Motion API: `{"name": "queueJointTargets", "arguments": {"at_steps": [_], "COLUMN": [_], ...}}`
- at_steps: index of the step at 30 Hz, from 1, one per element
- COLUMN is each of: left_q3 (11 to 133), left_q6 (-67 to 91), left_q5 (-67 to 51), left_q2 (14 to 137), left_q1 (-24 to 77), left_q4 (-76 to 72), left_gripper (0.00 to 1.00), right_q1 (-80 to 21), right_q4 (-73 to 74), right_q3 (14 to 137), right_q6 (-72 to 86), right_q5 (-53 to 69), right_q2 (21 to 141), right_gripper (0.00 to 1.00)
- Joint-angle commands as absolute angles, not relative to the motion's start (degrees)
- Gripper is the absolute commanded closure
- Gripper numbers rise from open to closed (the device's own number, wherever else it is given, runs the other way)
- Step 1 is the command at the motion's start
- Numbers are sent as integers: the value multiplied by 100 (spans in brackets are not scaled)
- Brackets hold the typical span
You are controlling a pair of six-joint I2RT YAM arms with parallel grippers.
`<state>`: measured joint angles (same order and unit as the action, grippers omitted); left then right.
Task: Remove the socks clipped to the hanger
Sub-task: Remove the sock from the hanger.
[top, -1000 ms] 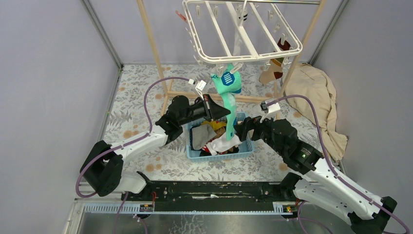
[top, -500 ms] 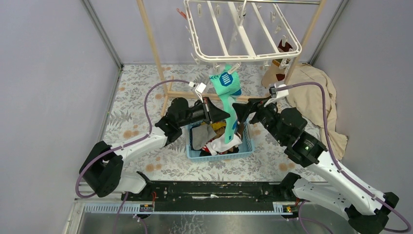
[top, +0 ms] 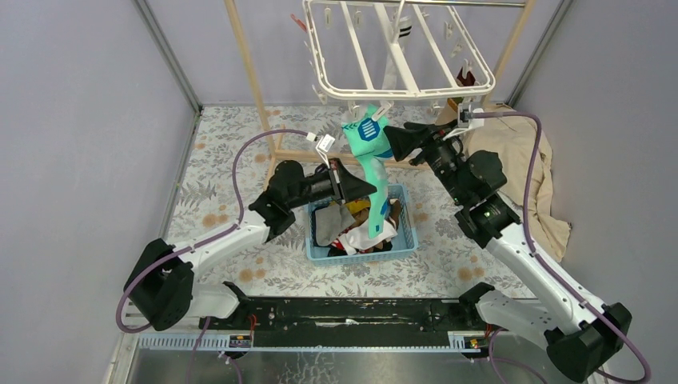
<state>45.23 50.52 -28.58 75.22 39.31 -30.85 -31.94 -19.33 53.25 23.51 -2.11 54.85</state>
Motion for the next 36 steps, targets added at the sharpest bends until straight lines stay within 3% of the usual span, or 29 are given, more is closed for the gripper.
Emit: {"name": "queueJointTargets", "arguments": {"at_steps": [1, 17, 36], "left_q3": [4412, 4259, 4167], "left_q6": [5151, 5353, 5405], "left_q5": [-3078, -3269, -3304], "left_q2": [7333, 7224, 7196], "left_q1": [3901, 3897, 3911], "left_q4": [-3324, -3510, -3541], "left_gripper": [100, 100, 100], "right_q1": [-3138, -3125, -3120], "right_q4": [-3224, -3984, -4460], "right_q3": [5379, 5453, 5625], "right_q6": [2674, 2951, 3003], "right_q5": [500, 280, -117], "right_q2": [5682, 6188, 6495], "right_gripper": [27, 27, 35]}}
